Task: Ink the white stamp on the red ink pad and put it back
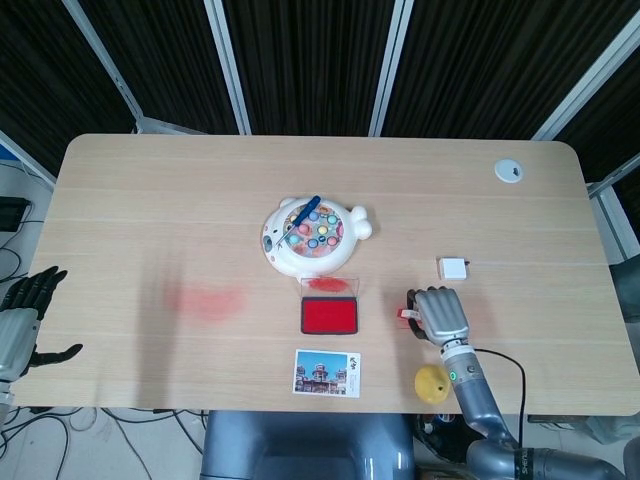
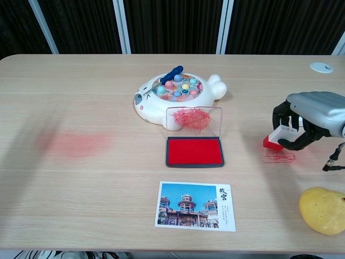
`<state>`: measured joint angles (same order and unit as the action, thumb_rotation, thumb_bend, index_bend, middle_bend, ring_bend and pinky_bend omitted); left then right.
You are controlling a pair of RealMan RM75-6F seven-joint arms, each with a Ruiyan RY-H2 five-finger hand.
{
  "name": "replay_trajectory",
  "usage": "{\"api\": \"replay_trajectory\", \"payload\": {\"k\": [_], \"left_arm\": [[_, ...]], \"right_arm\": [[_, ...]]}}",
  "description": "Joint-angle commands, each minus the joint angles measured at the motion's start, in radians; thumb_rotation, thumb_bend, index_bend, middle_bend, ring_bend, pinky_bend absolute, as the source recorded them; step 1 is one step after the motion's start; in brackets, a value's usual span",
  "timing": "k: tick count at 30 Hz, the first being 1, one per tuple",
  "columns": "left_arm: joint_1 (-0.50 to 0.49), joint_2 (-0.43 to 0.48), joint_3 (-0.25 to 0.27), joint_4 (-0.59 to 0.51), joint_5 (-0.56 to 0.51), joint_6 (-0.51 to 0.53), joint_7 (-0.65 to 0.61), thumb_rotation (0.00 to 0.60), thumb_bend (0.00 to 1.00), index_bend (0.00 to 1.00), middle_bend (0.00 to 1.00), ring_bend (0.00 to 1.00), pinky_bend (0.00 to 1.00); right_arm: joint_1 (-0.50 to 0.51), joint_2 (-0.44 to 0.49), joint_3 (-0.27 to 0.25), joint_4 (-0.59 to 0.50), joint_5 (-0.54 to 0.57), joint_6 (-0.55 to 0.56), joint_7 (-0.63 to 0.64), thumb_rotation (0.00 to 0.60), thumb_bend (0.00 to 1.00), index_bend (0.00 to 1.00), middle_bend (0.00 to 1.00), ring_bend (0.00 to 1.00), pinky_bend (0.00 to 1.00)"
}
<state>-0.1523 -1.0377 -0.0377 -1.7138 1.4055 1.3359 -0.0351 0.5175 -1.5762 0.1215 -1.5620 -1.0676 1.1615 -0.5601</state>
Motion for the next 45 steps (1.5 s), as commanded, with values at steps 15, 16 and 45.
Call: {"api": "replay_trajectory", "payload": {"k": [15,16,45], "left_arm": [[0.0,0.001,0.002,-0.001,0.003,-0.001,0.0,0.6,0.0,0.0,0.0,0.0,0.0],[0.0,0.001,0.002,-0.001,0.004,-0.001,0.0,0.6,0.0,0.0,0.0,0.0,0.0],[-0.011,0.021,0.003,-0.018,-0.015,-0.036,-0.034,0.6,0.0,0.0,0.0,0.0,0.0]], "right_arm": [[0.065,0.031,-0.011,-0.22,-0.061,-0.044,-0.088,0.6,0.65,0.8,0.64,0.51,0.5],[0.078,0.01,-0.003,-0.213,-0.048,-0.049,-0.109,0.6,0.65,0.8,0.64,0.51,0.5],[0.301,-0.32,0.112,0.066,0.245,-0.062,-0.4,0.6,0.65,0.81,0.66,0.51,0.5]]}}
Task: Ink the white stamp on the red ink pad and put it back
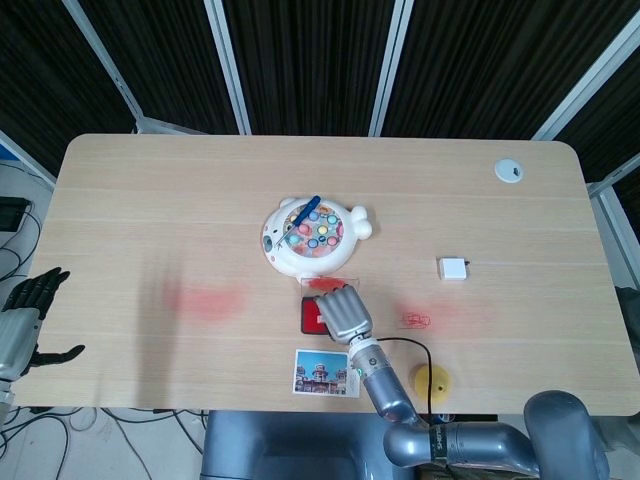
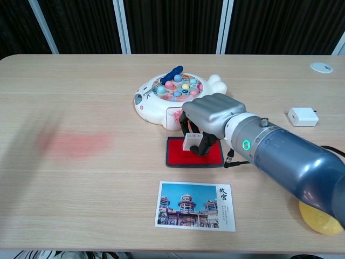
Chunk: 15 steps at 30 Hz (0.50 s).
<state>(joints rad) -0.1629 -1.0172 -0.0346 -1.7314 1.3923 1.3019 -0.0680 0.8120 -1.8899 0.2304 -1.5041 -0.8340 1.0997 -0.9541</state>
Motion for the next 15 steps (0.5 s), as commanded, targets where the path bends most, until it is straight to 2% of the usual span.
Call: {"api": "replay_trajectory", "payload": {"k": [1,15], "left_arm": [[-0.001,0.001,-0.001,0.0,-0.003,-0.003,-0.001,0.6,0.0,0.0,0.0,0.0,0.0],[-0.004,0.005,-0.001,-0.004,-0.009,-0.011,-0.006,0.6,0.0,0.0,0.0,0.0,0.0]], "right_arm": [[0.01,-0.009,0.004,0.013,0.019,0.0,-0.01,0.6,0.65,0.81,0.66,0.51,0.5],[0.042,-0.044,-0.005,0.069,0.092,-0.001,-0.023,0.6,0.66,0.81,0.66,0.51,0.5]]}}
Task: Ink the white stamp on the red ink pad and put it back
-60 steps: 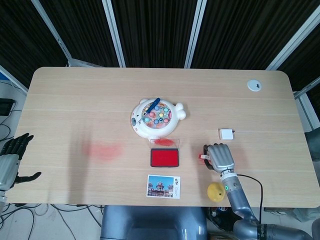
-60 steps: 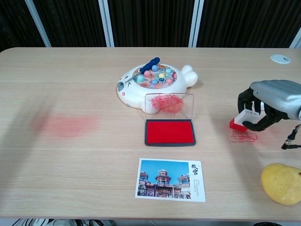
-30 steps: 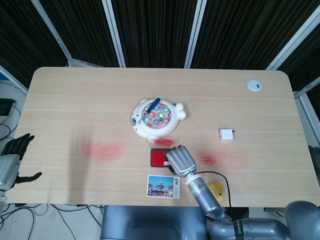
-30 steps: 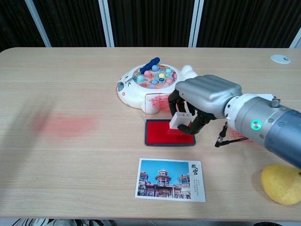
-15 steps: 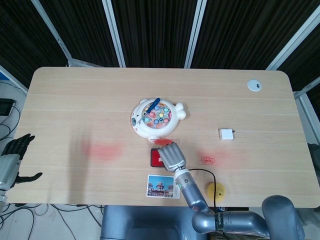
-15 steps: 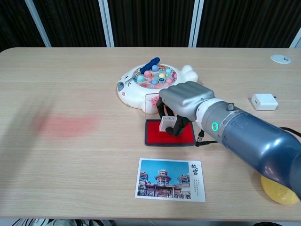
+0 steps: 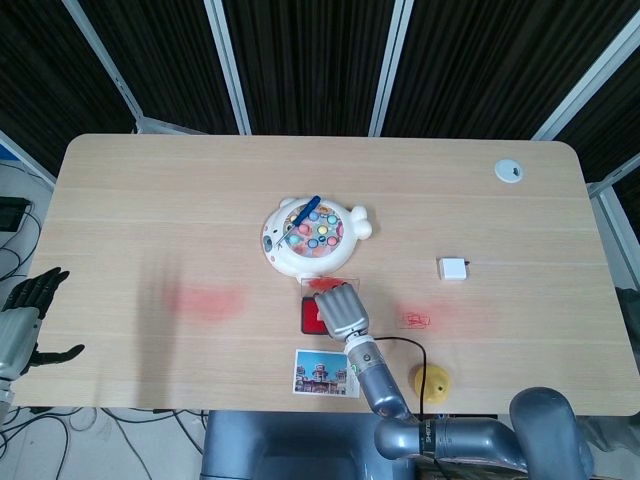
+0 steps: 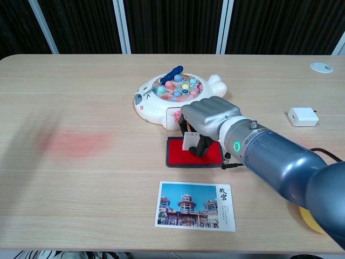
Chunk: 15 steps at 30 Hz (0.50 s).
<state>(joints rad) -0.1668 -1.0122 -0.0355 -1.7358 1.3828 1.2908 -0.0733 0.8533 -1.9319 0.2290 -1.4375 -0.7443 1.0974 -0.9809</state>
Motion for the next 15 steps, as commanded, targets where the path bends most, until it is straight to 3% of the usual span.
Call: {"api": "replay_trajectory", "payload": {"k": [1,15], "left_arm": [[0.0,0.0,0.0,0.0,0.0,0.0,-0.001,0.6,0.0,0.0,0.0,0.0,0.0],[0.0,0.002,0.002,0.0,0.002,-0.002,-0.008,0.6,0.0,0.0,0.0,0.0,0.0]], "right_arm": [[0.001,-0.002,-0.005,0.003,0.003,0.002,0.005,0.6,0.66,0.81,0.66,0.51,0.5],[0.018,0.023,0.011,-0.048,-0.009,0.032,0.01,0.6,0.67,0.82,0.66,0.51,0.5]]}}
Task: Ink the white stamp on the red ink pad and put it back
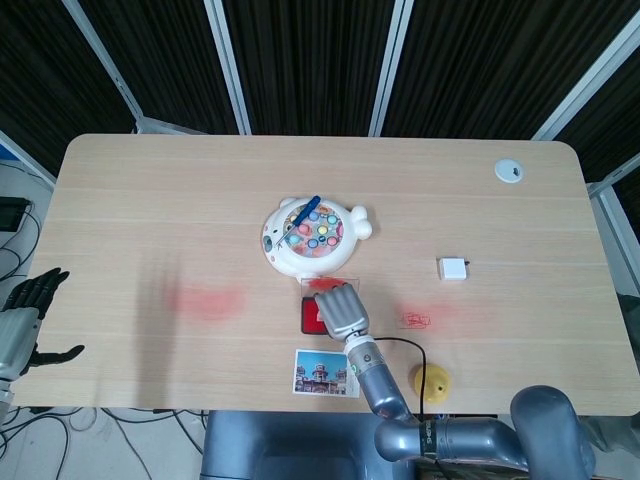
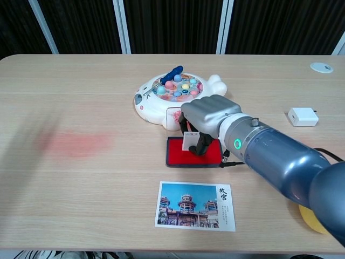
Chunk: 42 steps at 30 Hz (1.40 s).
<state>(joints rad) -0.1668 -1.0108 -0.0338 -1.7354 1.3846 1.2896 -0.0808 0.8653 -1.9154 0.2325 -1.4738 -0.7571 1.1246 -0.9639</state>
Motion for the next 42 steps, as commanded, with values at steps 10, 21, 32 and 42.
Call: {"api": "replay_trajectory", "payload": {"k": [10,21,32,42], "left_arm": [[0.0,0.0,0.001,0.001,0.003,0.001,-0.004,0.6,0.0,0.0,0.0,0.0,0.0],[-0.001,0.002,0.001,0.004,0.003,-0.001,-0.008,0.6,0.0,0.0,0.0,0.0,0.0],[0.0,0.0,0.003,0.006,0.005,0.002,-0.004,0.6,0.0,0.0,0.0,0.0,0.0],[0.002,-0.004,0.004,0.008,0.006,0.006,0.006,0.6,0.0,0.0,0.0,0.0,0.0]], "right_arm": [[0.021,0.009,0.01,-0.028,0.045,0.023,-0.026,0.6,0.67,0.82,0.66,0.51,0.5],[0.016,-0.01,-0.018,0.015,0.056,0.02,-0.008,0.6,0.67,0.82,0.66,0.51,0.5],[0.015,0.014,-0.016,-0.015,0.044,0.036,-0.003,0.6,0.67,0.82,0.66,0.51,0.5],[0.007,0.131,0.005,-0.163,0.013,0.088,-0.018,0.6,0.67,0.82,0.66,0.51,0.5]]}}
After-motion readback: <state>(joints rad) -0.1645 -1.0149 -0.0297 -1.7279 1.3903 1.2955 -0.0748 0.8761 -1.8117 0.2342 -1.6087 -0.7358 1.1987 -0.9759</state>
